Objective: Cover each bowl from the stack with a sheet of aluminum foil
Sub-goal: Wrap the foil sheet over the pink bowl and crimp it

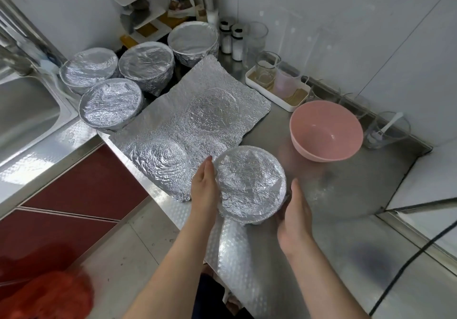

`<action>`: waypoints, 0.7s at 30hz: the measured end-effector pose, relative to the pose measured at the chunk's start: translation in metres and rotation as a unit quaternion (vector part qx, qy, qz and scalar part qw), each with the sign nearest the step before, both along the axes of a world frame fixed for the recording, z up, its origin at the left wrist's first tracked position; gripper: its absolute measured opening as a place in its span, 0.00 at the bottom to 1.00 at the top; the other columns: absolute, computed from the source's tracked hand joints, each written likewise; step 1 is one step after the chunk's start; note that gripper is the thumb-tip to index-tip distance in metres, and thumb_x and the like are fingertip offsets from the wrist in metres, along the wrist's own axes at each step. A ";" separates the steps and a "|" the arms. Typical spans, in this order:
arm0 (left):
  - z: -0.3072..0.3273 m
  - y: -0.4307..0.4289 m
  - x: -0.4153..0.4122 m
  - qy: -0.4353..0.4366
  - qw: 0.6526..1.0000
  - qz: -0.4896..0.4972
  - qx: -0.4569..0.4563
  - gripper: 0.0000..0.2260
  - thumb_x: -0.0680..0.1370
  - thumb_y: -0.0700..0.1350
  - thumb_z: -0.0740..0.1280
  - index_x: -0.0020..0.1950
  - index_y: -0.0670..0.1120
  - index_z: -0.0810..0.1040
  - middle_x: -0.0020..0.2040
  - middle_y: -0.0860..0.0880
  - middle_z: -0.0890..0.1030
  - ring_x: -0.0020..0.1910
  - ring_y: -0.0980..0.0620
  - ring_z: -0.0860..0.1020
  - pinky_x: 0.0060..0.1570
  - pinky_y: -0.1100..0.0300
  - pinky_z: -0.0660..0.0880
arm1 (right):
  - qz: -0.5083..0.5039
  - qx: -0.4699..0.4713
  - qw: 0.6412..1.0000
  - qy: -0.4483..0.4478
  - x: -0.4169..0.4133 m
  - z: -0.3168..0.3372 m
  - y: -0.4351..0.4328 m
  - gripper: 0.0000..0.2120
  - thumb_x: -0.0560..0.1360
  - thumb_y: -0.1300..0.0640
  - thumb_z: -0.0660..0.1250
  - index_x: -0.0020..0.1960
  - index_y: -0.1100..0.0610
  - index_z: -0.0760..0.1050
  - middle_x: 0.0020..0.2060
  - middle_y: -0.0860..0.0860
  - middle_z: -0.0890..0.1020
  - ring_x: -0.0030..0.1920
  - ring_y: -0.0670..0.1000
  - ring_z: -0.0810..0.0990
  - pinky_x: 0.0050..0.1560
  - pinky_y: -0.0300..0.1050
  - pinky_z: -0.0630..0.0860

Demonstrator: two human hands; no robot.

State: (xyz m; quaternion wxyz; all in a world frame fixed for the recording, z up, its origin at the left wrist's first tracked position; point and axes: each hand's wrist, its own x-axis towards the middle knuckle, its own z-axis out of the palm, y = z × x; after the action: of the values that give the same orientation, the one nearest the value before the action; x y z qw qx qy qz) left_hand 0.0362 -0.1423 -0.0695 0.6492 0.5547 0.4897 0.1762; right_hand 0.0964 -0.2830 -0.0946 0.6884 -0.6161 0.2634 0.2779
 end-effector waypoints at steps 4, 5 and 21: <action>0.002 0.005 0.006 0.005 1.000 -0.003 -0.016 0.19 0.82 0.55 0.58 0.71 0.50 0.73 0.71 0.49 0.72 0.69 0.48 0.70 0.70 0.45 0.65 | 0.021 -0.005 0.999 -0.046 0.014 0.009 0.020 0.22 0.80 0.42 0.58 0.70 0.49 0.69 0.66 0.47 0.74 0.64 0.48 0.73 0.69 0.52 0.67; 0.002 0.007 0.007 0.003 1.000 -0.009 -0.016 0.19 0.82 0.55 0.58 0.70 0.50 0.74 0.70 0.49 0.73 0.69 0.48 0.70 0.70 0.45 0.66 | 0.026 -0.022 0.997 -0.066 0.016 0.011 0.023 0.20 0.81 0.45 0.57 0.69 0.52 0.70 0.66 0.48 0.74 0.64 0.48 0.73 0.69 0.50 0.67; 0.000 0.012 0.006 0.032 0.997 -0.061 0.023 0.18 0.83 0.56 0.55 0.62 0.48 0.78 0.59 0.47 0.80 0.58 0.45 0.77 0.60 0.49 0.73 | 0.148 -0.052 0.972 -0.172 0.047 0.017 0.020 0.14 0.82 0.52 0.58 0.60 0.59 0.75 0.41 0.54 0.79 0.40 0.43 0.77 0.46 0.49 0.76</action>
State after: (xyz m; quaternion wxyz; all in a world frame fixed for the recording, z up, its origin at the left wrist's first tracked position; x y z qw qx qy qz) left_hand 0.0425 -0.1302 -0.0692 0.6295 0.6042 0.4711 0.1295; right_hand 0.1434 -0.2630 -0.0780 0.6416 -0.7218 0.0607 0.2521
